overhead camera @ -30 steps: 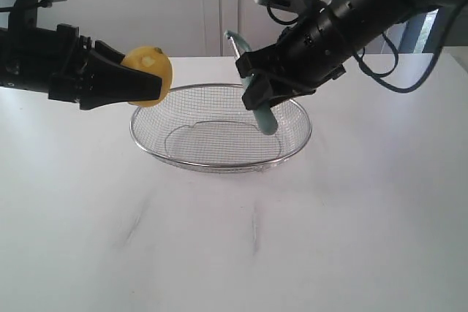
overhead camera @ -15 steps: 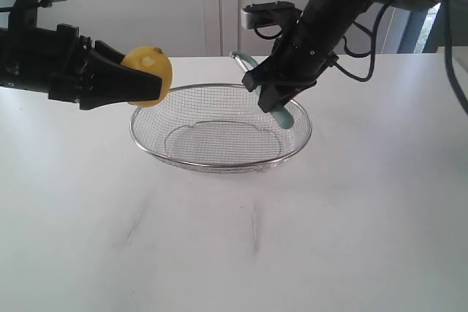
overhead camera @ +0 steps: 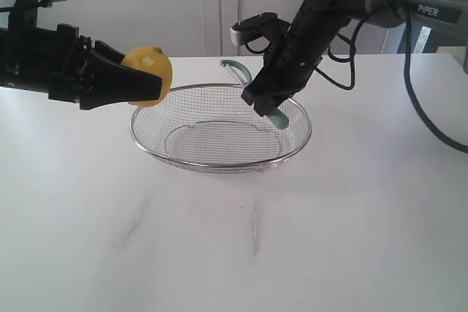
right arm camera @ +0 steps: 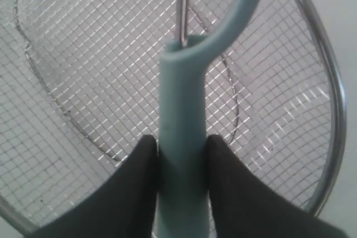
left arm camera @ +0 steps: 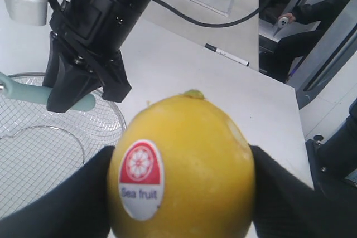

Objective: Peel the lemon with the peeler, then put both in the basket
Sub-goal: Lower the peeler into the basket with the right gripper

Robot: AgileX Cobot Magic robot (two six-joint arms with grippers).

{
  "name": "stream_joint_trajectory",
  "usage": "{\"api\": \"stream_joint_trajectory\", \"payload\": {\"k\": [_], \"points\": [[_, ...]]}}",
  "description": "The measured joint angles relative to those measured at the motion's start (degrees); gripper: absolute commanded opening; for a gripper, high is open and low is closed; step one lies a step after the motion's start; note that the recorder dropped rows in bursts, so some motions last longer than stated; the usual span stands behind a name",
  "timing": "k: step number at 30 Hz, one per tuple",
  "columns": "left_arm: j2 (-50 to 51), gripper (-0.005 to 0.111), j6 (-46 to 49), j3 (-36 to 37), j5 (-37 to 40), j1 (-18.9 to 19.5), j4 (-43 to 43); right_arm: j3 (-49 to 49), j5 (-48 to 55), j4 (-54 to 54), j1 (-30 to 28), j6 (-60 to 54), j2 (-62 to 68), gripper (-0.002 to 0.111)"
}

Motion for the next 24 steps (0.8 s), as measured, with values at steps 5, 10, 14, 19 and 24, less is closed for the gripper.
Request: {"api": "stream_joint_trajectory", "payload": {"k": [5, 10, 14, 19, 24], "points": [[0.0, 0.0, 0.0, 0.0, 0.0, 0.0, 0.0, -0.1, -2.77, -1.07, 1.31, -5.77, 0.84, 0.0], [0.0, 0.0, 0.0, 0.0, 0.0, 0.0, 0.0, -0.2, -5.78, -1.31, 2.27, -9.14, 2.18, 0.0], [0.0, 0.0, 0.0, 0.0, 0.0, 0.0, 0.0, -0.31, -6.36, -2.09, 3.08, -12.67, 3.53, 0.0], [0.0, 0.0, 0.0, 0.0, 0.0, 0.0, 0.0, -0.31, -6.36, -2.47, 3.2, -16.27, 5.42, 0.0], [0.0, 0.0, 0.0, 0.0, 0.0, 0.0, 0.0, -0.31, -7.54, -2.55, 3.2, -18.03, 6.28, 0.0]]}}
